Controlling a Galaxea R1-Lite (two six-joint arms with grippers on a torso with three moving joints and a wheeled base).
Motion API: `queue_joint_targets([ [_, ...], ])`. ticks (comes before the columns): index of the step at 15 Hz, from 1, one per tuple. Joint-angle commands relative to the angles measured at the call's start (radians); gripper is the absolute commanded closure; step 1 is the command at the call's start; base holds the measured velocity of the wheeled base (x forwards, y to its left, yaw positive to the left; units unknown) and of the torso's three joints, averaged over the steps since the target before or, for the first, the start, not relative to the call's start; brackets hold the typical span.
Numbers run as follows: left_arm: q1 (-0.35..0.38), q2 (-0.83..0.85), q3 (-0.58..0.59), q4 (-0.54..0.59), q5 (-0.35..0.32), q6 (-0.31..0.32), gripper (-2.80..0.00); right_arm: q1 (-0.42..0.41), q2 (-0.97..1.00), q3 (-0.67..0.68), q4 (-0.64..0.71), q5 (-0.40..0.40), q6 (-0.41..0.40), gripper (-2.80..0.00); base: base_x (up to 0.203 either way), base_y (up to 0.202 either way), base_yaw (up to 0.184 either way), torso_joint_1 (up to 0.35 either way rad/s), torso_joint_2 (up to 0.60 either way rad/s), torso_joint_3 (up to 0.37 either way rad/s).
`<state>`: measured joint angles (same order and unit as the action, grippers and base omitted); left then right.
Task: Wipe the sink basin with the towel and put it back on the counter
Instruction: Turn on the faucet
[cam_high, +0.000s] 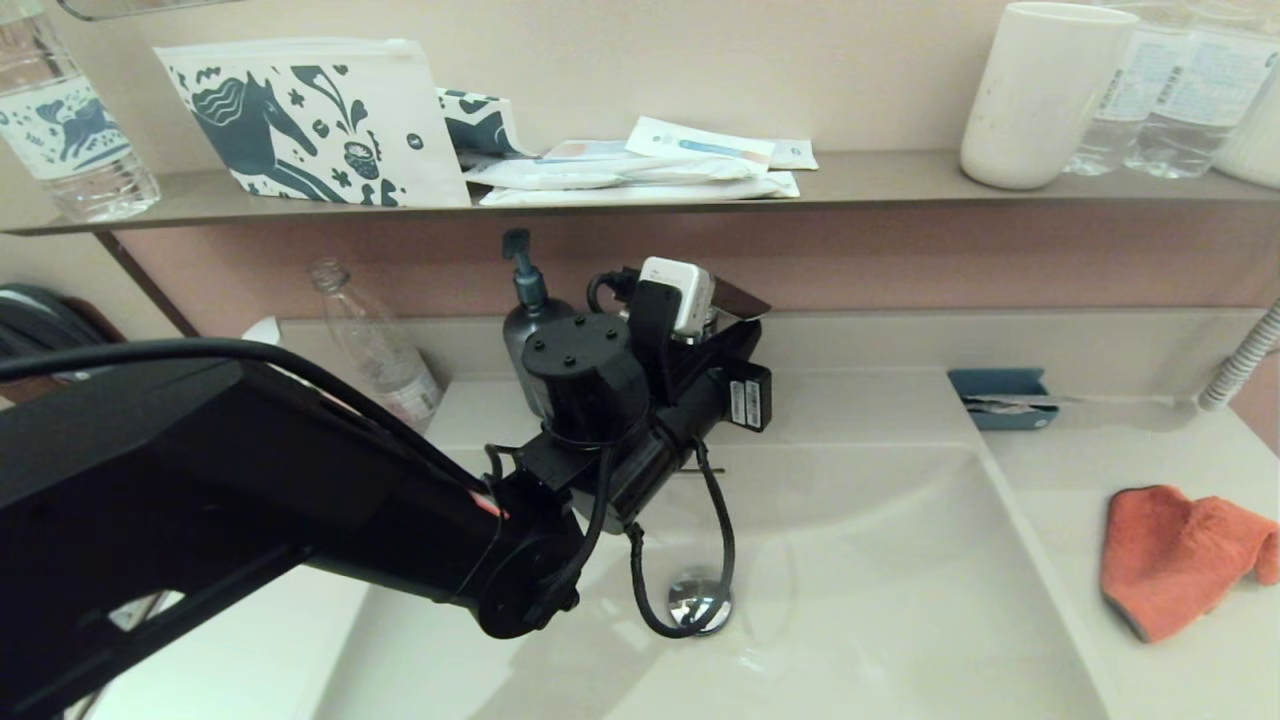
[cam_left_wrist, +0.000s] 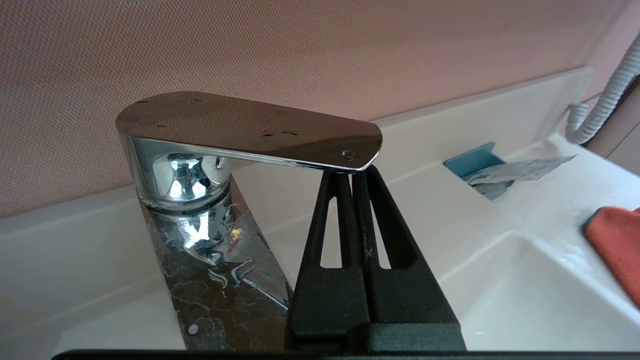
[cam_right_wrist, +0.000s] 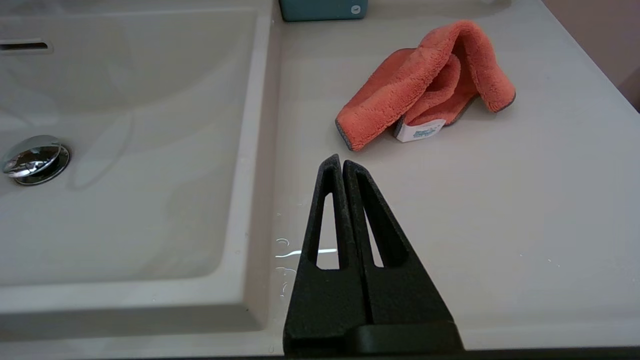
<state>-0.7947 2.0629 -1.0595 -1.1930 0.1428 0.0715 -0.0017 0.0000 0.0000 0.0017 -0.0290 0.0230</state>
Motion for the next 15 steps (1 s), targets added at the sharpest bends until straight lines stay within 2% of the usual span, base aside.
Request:
queue_joint_targets([
  [1,0.000,-0.011,0.001,-0.010,0.001,0.011,0.00,0.000,0.002,0.000,0.000,0.000,0.000,0.00,0.000,0.000,0.000,0.000,0.00,0.000],
  [4,-0.001,-0.029,0.003,-0.013,0.001,0.055,0.00,0.000,0.002,0.000,0.000,0.000,0.000,0.00,0.000,0.000,0.000,0.000,0.00,0.000],
  [15,-0.005,-0.043,0.010,-0.022,0.001,0.137,0.00,0.000,0.002,0.000,0.000,0.000,0.000,0.00,0.000,0.000,0.000,0.000,0.00,0.000],
])
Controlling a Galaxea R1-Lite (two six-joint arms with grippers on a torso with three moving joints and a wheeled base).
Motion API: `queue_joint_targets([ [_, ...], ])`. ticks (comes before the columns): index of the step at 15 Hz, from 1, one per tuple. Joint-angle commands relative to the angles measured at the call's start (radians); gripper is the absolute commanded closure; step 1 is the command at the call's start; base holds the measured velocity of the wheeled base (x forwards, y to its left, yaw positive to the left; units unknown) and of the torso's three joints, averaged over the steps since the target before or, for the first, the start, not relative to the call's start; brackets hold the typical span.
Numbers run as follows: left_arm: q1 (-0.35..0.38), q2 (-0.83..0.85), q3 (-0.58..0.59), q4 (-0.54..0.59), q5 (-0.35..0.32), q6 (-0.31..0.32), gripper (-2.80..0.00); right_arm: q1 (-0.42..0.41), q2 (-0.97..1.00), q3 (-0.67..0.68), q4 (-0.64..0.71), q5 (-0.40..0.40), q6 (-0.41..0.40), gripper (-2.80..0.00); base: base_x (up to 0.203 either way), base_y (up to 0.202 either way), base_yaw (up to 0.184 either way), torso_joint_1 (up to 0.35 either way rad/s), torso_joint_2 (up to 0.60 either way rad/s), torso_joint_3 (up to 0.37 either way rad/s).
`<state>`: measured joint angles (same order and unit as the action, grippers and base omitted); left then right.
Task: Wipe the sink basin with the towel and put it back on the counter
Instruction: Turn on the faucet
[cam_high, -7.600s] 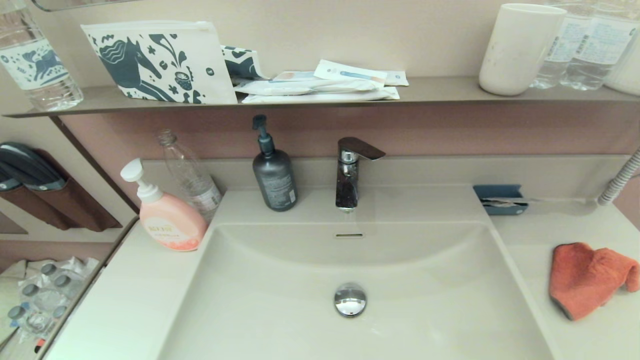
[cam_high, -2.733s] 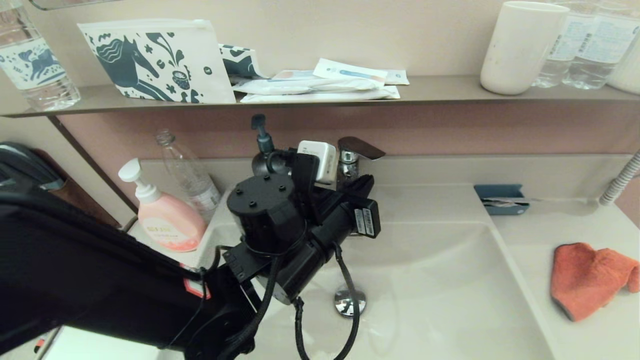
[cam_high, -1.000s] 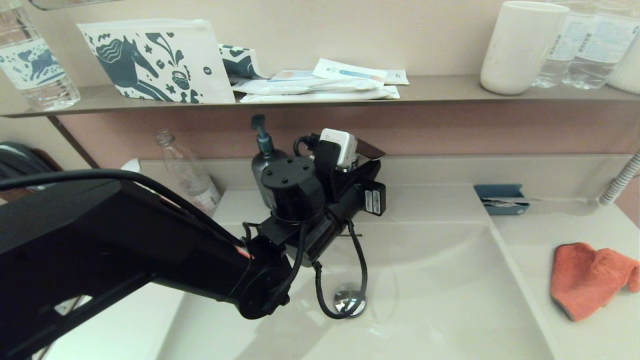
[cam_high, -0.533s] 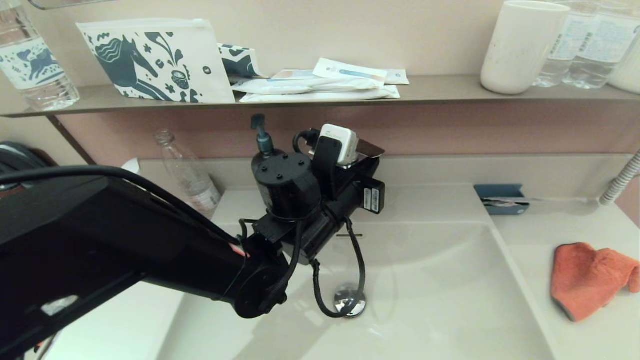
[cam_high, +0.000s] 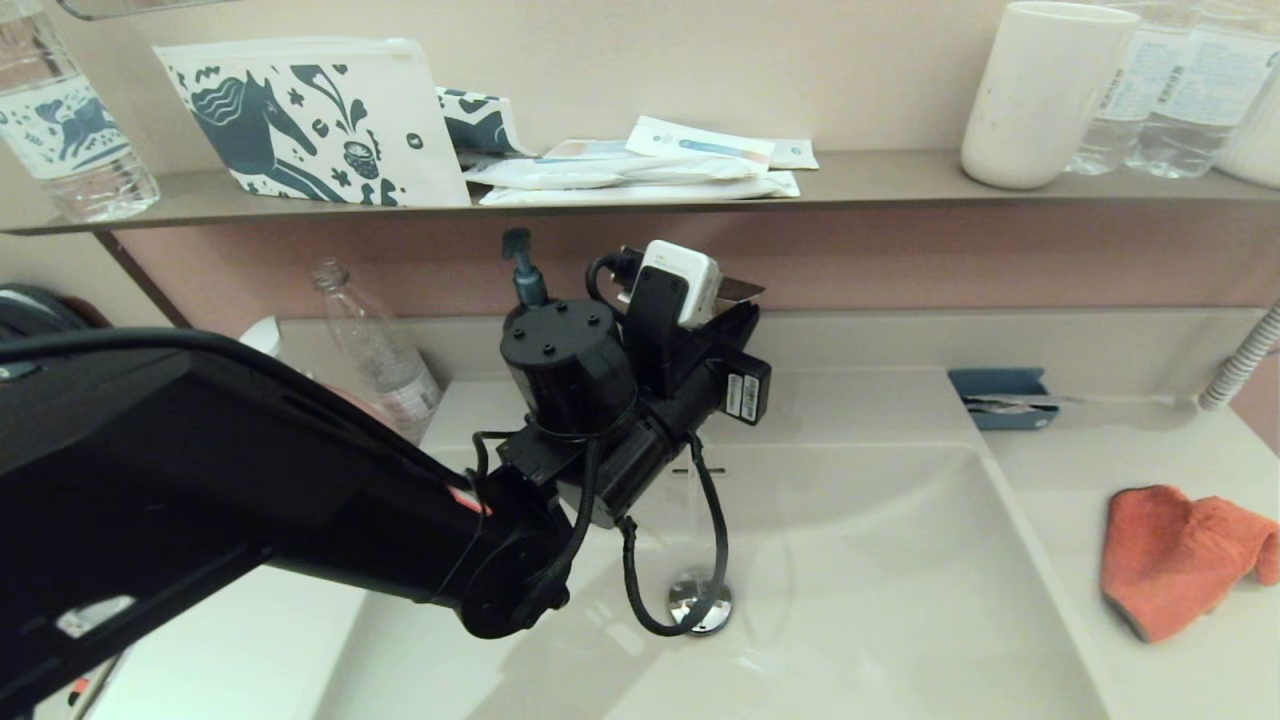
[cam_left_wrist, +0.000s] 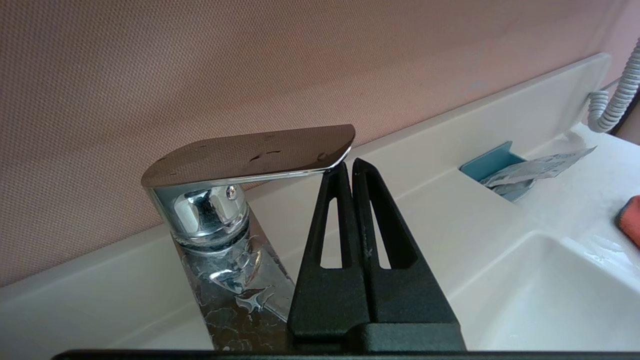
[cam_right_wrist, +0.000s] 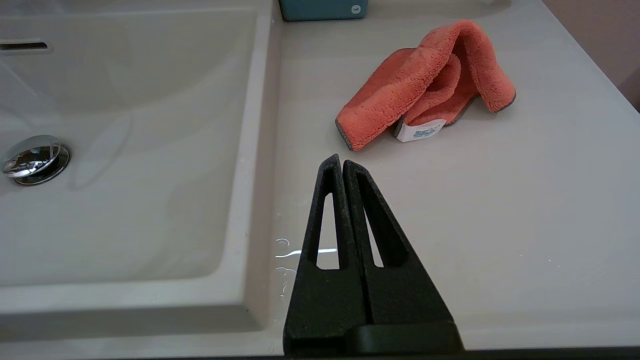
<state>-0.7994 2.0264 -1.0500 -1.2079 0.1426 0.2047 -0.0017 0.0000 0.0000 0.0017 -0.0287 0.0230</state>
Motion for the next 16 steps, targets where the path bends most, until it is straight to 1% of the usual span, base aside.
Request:
queue_joint_targets([
  [1,0.000,-0.007,0.001,-0.007,0.002,0.011,0.00,0.000,0.002,0.000,0.000,0.000,0.000,0.00,0.000,0.000,0.000,0.000,0.00,0.000],
  [16,0.005,-0.049,0.001,-0.022,0.002,0.007,0.00,0.000,0.002,0.000,0.000,0.000,0.000,0.00,0.000,0.000,0.000,0.000,0.00,0.000],
])
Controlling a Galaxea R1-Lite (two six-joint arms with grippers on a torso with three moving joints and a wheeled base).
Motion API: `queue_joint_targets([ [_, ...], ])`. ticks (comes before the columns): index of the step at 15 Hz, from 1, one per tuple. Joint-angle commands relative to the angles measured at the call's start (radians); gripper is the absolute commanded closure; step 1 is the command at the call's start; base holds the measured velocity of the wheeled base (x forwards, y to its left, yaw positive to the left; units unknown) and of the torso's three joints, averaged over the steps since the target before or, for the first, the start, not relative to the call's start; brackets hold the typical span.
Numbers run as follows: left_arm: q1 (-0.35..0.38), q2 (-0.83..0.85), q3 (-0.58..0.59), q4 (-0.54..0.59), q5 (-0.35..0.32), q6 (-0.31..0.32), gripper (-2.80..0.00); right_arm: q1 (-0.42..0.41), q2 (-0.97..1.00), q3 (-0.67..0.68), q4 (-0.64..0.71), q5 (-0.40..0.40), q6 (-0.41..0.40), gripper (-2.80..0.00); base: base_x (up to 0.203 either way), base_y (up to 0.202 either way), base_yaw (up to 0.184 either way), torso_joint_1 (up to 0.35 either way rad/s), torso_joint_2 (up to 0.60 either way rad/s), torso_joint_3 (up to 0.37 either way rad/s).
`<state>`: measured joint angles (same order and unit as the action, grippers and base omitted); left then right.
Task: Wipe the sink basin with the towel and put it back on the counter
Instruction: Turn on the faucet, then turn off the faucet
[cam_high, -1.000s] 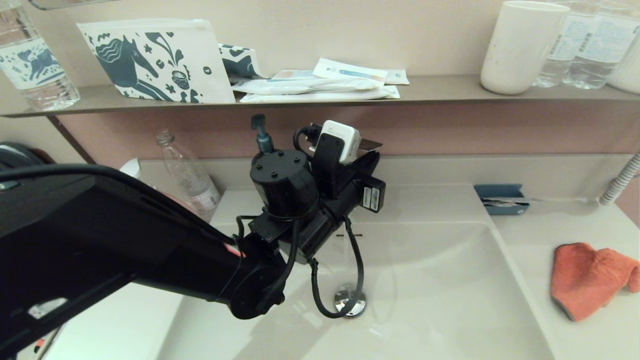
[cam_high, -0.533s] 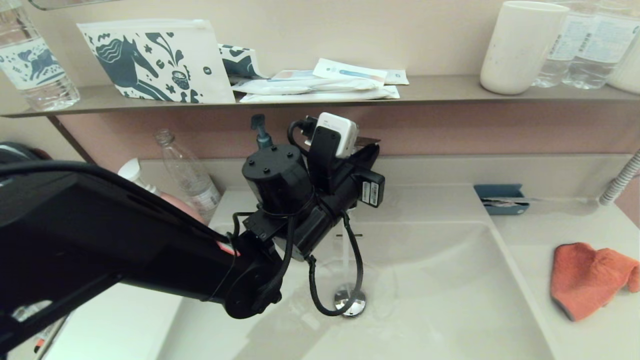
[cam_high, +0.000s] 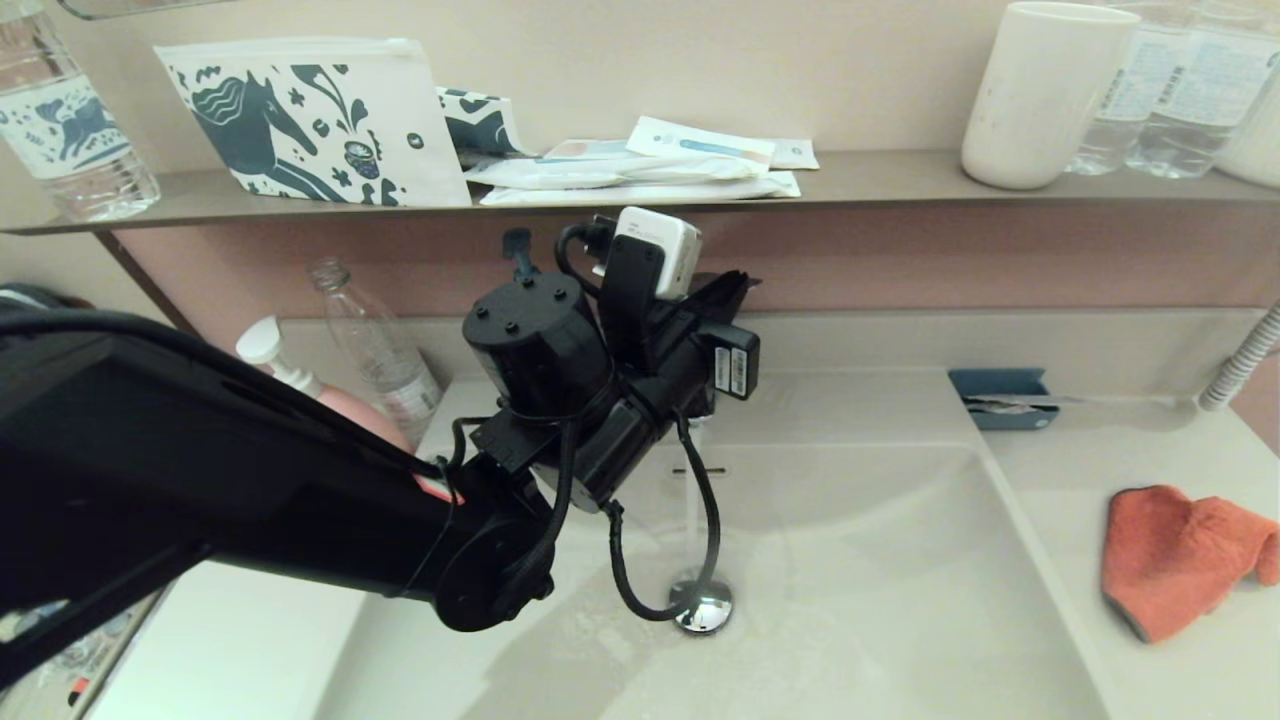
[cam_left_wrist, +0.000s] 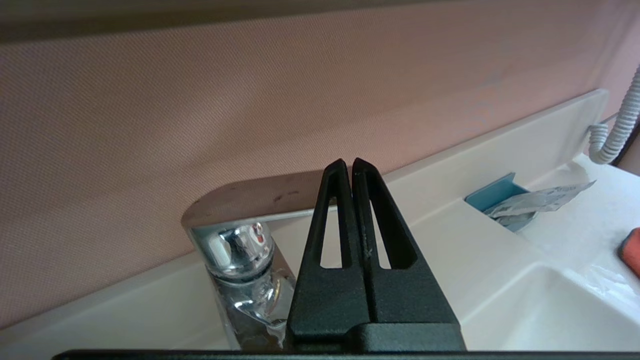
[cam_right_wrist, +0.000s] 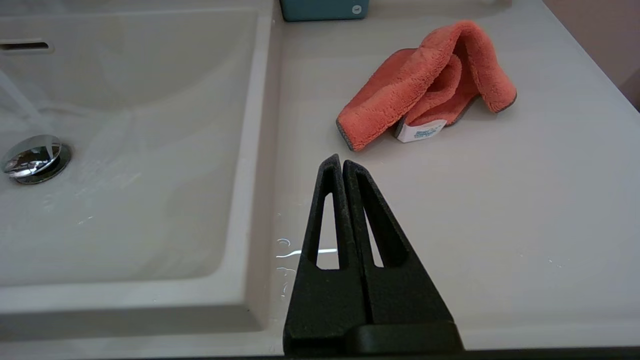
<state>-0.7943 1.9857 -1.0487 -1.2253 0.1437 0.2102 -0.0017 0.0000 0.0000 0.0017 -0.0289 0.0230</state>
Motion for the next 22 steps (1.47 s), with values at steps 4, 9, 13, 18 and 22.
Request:
queue_joint_targets([
  [4,0.000,0.011,-0.028,-0.002,-0.006,0.001,0.00,0.000,0.002,0.000,0.000,0.000,0.000,0.00,0.000,0.000,0.000,0.000,0.00,0.000],
  [9,0.035,0.061,-0.080,-0.002,-0.039,0.001,0.00,0.000,0.001,0.000,0.000,0.000,0.000,0.00,0.000,0.000,0.000,0.000,0.00,0.000],
  [13,0.029,0.077,-0.070,-0.005,-0.039,-0.002,0.00,0.000,0.000,0.000,0.000,0.000,0.000,0.00,0.000,0.000,0.000,0.000,0.00,0.000],
  [18,-0.006,0.078,-0.019,-0.026,-0.032,-0.003,0.00,0.000,0.001,0.000,0.000,0.000,0.000,0.00,0.000,0.000,0.000,0.000,0.00,0.000],
  [22,-0.008,0.047,-0.004,-0.033,-0.025,-0.003,0.00,0.000,0.002,0.000,0.000,0.000,0.000,0.00,0.000,0.000,0.000,0.000,0.00,0.000],
])
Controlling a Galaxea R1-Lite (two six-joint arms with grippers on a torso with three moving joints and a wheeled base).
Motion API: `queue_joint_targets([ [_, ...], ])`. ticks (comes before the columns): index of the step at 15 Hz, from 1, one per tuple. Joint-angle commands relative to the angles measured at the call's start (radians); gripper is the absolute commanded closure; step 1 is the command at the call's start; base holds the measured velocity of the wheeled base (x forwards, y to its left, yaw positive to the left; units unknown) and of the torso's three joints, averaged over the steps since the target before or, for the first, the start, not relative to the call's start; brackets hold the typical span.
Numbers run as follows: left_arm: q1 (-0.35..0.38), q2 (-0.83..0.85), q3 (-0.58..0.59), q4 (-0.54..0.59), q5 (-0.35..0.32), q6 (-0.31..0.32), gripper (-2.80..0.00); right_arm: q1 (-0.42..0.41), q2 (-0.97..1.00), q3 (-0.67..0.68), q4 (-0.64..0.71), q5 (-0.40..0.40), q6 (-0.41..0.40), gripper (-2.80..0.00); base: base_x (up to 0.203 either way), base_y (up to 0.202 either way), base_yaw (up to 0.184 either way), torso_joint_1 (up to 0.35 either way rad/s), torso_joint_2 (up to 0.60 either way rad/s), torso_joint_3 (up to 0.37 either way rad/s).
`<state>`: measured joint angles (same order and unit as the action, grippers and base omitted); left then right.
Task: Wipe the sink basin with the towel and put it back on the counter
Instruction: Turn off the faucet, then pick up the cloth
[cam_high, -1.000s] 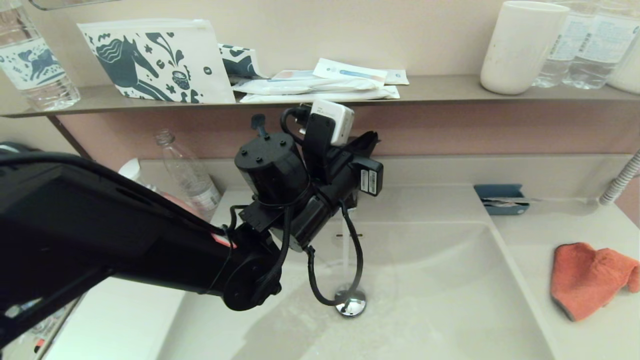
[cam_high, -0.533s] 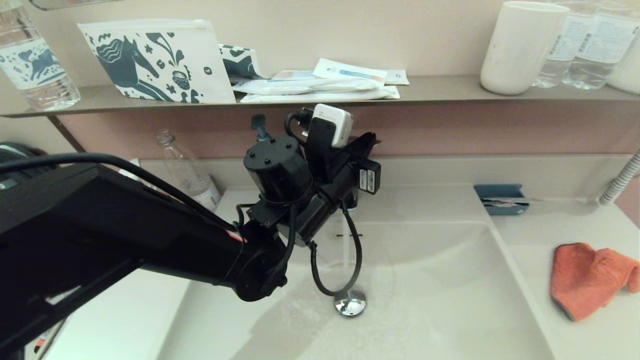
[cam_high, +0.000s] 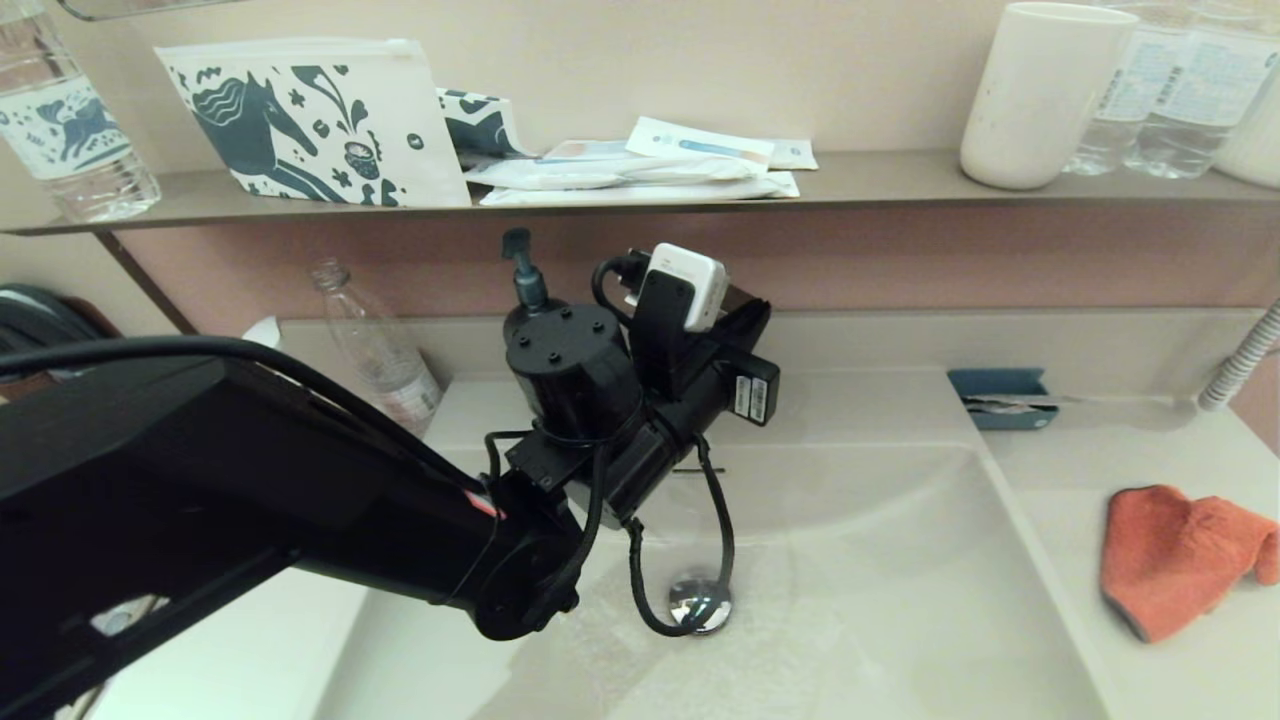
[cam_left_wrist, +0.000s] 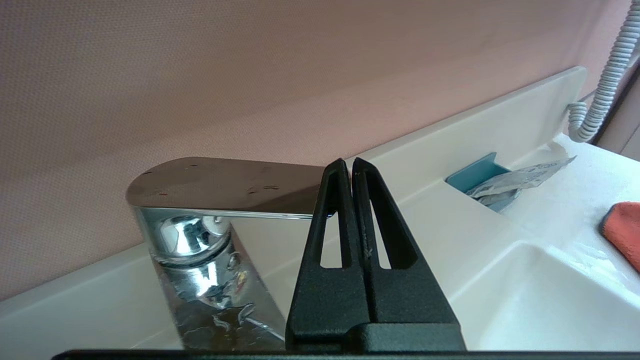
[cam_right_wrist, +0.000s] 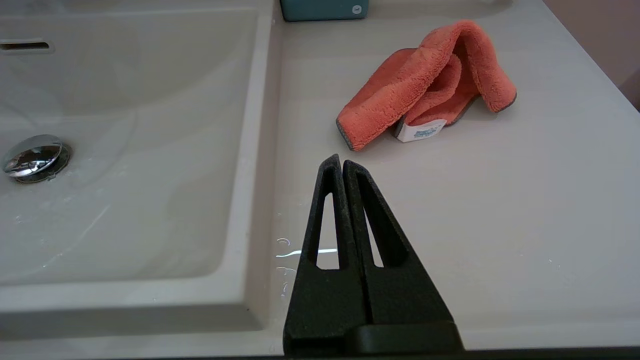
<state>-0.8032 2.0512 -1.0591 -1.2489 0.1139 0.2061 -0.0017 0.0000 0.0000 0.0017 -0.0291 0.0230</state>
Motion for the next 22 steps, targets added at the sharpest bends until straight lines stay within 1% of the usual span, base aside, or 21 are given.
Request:
queue_joint_targets([
  [1,0.002,-0.039,0.012,-0.009,0.010,0.001,0.00,0.000,0.002,0.000,0.000,0.000,0.000,0.00,0.000,0.000,0.000,0.000,0.00,0.000],
  [3,0.011,-0.098,0.046,-0.009,0.012,0.001,0.00,0.000,0.002,0.000,0.000,0.000,0.000,0.00,0.000,0.000,0.000,0.000,0.00,0.000],
  [4,0.016,-0.145,0.091,-0.010,0.012,0.000,0.00,0.000,0.002,0.000,0.000,0.000,0.000,0.00,0.000,0.000,0.000,0.000,0.00,0.000],
  [7,0.020,-0.300,0.273,-0.023,0.012,-0.012,0.00,0.000,0.002,0.000,0.000,0.000,0.000,0.00,0.000,0.000,0.000,0.000,0.00,0.000],
  [10,0.018,-0.439,0.479,-0.047,0.012,-0.026,0.00,0.000,0.000,0.000,0.000,0.000,0.000,0.00,0.000,0.000,0.000,0.000,0.00,0.000],
  [13,0.032,-0.589,0.696,-0.077,0.013,-0.045,0.00,0.000,0.001,0.000,0.000,0.000,0.000,0.00,0.000,0.000,0.000,0.000,0.00,0.000],
  [14,0.051,-0.648,0.753,-0.081,0.013,-0.051,0.00,0.000,0.001,0.000,0.000,0.000,0.000,0.00,0.000,0.000,0.000,0.000,0.00,0.000],
  [15,0.087,-0.702,0.799,-0.083,0.013,-0.056,0.00,0.000,0.002,0.000,0.000,0.000,0.000,0.00,0.000,0.000,0.000,0.000,0.00,0.000],
  [16,0.139,-0.744,0.825,-0.082,0.013,-0.058,0.00,0.000,0.001,0.000,0.000,0.000,0.000,0.00,0.000,0.000,0.000,0.000,0.00,0.000],
  [18,0.275,-0.825,0.884,-0.064,0.009,-0.060,0.00,0.000,0.002,0.000,0.000,0.000,0.000,0.00,0.000,0.000,0.000,0.000,0.00,0.000],
  [20,0.327,-0.904,0.954,-0.053,0.008,-0.060,0.00,0.000,0.002,0.000,0.000,0.000,0.000,0.00,0.000,0.000,0.000,0.000,0.00,0.000],
  [22,0.410,-0.952,0.995,-0.050,0.009,-0.056,0.00,0.000,0.001,0.000,0.000,0.000,0.000,0.00,0.000,0.000,0.000,0.000,0.00,0.000],
])
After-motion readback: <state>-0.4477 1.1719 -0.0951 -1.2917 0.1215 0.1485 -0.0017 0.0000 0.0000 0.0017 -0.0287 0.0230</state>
